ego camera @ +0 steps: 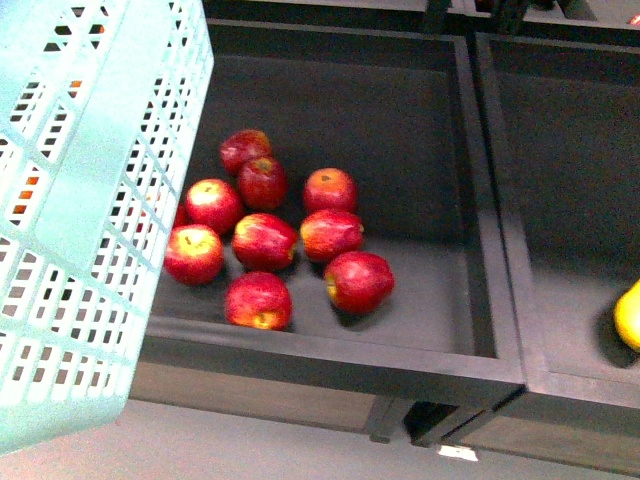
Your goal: Pick mango and avocado into basket
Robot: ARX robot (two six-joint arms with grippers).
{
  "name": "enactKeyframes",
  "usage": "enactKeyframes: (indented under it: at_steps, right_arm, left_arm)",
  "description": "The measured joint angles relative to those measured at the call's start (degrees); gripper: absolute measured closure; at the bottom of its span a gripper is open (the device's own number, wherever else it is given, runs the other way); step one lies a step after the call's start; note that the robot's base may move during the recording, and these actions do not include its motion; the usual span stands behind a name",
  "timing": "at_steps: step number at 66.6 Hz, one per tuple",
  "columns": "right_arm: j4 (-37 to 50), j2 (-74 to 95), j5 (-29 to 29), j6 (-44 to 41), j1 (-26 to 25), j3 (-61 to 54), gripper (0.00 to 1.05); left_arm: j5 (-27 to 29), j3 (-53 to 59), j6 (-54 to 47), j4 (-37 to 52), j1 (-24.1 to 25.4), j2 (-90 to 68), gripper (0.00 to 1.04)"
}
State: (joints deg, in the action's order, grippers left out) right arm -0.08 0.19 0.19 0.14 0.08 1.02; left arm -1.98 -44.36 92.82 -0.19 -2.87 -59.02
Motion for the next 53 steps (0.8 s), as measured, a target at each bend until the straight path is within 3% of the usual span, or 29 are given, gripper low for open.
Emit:
enactKeyframes:
  at_steps: [19,22,24,27,31,37,45,53]
  right_arm:
    - [0.00,0.02,-0.55,0.00,-0.09,-0.04,0.09]
    - [0.00,0.02,-0.44,0.02,-0.09,-0.04,0.09]
    - [0.00,0.00,-0.42,0.00,-0.09,-0.04,0.09]
    - [0.00,-0.02,-0.22,0.02,-0.09,-0.04,0.09]
    - [0.00,0.00,-0.26,0.00,-0.09,-0.04,0.09]
    - [0.00,0.00,-0.24,0.02,-0.09,-0.04,0.09]
    - [0.00,0.00,-0.17,0.02,-0.09,-0.04,0.09]
    - [0.00,0.00,-0.24,0.00,-0.09,-0.04,0.09]
  left_arm:
    - [2.16,0.00,-1.62,0.00,0.83,0.02,0.92]
    - [1.25,0.00,-1.60,-0.02,0.70,0.00,0.92]
    - [-3.28,-2.51,-5.79,-6.38,0.24,-1.36,0.92]
    - [-7.48,-8.24,-16.85,-15.63,-2.34,-5.64,0.92]
    - [-7.91,-11.45,-27.21,-16.72,-5.73,-9.94,0.92]
    - [-5.79,-15.26,-35.10,-16.09,-9.62,-16.31,0.92]
    - [-3.74,-21.86,-39.30,-15.23,-13.81,-24.65,0.92]
    - [-7.69,-29.92,-39.36,-14.84,-20.06,-32.59,0.92]
